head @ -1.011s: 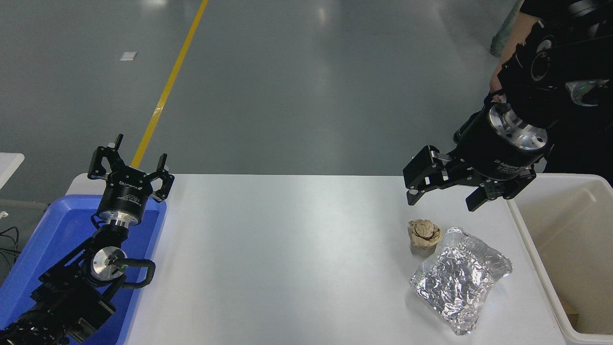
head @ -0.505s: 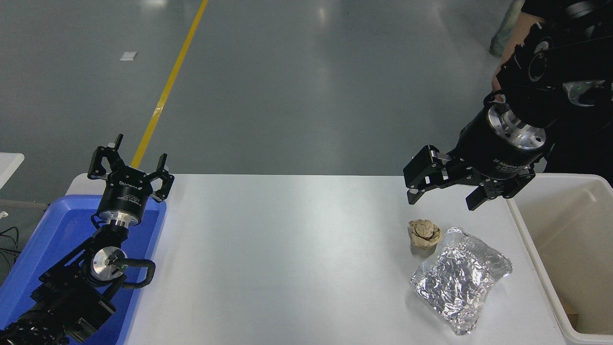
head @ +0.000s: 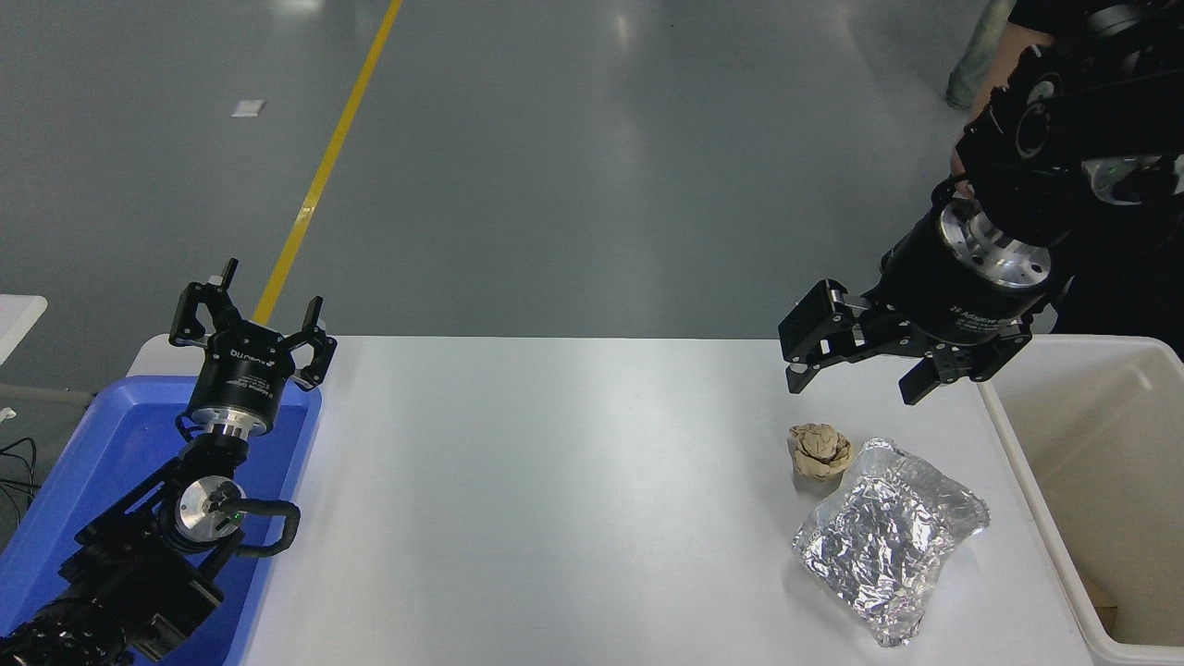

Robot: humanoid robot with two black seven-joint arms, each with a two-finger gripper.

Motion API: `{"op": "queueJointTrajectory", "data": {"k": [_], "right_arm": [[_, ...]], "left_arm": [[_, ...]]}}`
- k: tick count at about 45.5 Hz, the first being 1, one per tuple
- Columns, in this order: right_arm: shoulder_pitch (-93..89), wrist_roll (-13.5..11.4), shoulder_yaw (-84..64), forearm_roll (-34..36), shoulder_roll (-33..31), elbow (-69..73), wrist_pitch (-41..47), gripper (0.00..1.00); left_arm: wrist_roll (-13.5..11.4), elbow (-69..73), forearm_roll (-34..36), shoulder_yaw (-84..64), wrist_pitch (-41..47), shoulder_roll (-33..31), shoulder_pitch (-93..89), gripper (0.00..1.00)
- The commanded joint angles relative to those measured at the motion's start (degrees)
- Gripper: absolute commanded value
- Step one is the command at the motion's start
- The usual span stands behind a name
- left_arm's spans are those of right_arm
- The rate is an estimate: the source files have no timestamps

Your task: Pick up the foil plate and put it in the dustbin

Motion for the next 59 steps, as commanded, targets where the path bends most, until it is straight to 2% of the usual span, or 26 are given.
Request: {"op": "queueJointTrajectory", "data": {"k": [1,17,27,32,40,47,59], "right_arm": [[-0.1,0.1,-0.1,1.3,-0.1,-1.3,0.0,1.00],[-1.1,0.0,-1.2,1.3,-0.2,-4.3,0.0,1.00],[-4.1,-0.2,-3.1,0.2,-2.5,-4.4,-0.8,1.00],[-6.5,-0.2,-5.4,-0.5,-3.7,-4.5,-6.3,1.00],[-13.8,-0.2,-9.3,-5.3,-5.5,-5.1,-18.0,1.00],[-20.3,-0.2,-11.7,-5.9,-7.2,-6.4,-26.7,1.00],[-29.2,-0.2,-12.3,-5.7,-11.1,-6.6,-33.0,1.00]], "left_arm": [[0.0,0.0,0.0,0.0,0.0,0.0,0.0,0.98],[0.0,0.0,0.0,0.0,0.0,0.0,0.0,0.98],[0.0,0.0,0.0,0.0,0.0,0.0,-0.1,0.98],[0.0,0.0,0.0,0.0,0.0,0.0,0.0,0.98],[0.0,0.0,0.0,0.0,0.0,0.0,-0.1,0.98],[0.0,0.0,0.0,0.0,0.0,0.0,0.0,0.98],[0.0,0.0,0.0,0.0,0.0,0.0,0.0,0.98]]}}
